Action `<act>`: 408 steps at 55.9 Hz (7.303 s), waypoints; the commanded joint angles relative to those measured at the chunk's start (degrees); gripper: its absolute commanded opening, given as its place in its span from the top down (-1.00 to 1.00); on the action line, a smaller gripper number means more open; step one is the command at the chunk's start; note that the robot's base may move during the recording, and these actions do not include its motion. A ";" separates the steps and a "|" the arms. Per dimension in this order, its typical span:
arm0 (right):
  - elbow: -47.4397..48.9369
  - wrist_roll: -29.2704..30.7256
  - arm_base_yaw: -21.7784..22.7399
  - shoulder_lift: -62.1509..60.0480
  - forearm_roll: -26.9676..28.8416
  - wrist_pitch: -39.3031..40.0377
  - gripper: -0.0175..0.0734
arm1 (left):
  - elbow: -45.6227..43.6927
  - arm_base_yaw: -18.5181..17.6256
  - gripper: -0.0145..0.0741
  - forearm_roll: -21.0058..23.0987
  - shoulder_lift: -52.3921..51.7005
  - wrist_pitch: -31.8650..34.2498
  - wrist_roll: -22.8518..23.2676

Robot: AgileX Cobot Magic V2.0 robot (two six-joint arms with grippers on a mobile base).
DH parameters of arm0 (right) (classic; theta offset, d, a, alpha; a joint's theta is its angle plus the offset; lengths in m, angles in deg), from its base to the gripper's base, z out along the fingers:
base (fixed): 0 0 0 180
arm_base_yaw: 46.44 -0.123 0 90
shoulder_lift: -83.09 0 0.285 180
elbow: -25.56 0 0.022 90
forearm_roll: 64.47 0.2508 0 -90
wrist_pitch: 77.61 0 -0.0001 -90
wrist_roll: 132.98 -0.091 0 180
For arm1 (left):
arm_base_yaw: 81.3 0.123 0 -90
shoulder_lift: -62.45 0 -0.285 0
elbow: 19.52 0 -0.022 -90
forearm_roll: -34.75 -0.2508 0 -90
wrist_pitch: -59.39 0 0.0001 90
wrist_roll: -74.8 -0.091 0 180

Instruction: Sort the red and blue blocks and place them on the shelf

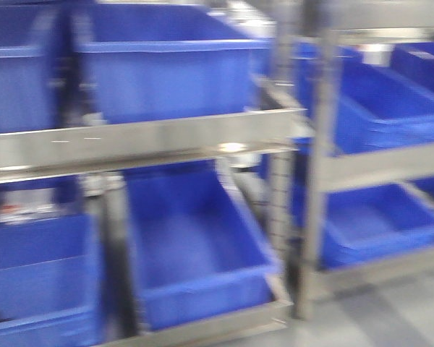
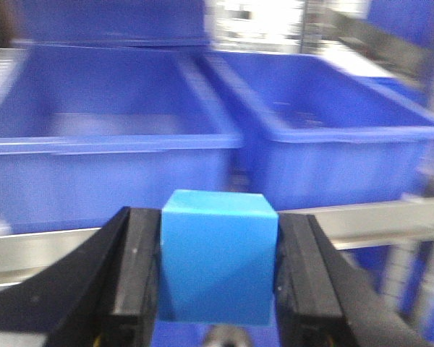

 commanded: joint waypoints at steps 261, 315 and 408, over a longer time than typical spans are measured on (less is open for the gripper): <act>20.53 -0.02 -3.26 48.45 -0.13 18.84 -0.76 | -29.59 -17.08 -0.65 0.44 50.21 12.40 0.23; 17.01 -0.02 -3.26 31.89 -2.43 15.90 0.49 | -27.55 -16.95 0.48 0.44 35.74 3.69 0.23; 5.11 0.03 -3.26 -3.59 4.87 -3.83 0.49 | -7.69 -5.06 0.48 -3.79 -14.36 -19.66 0.38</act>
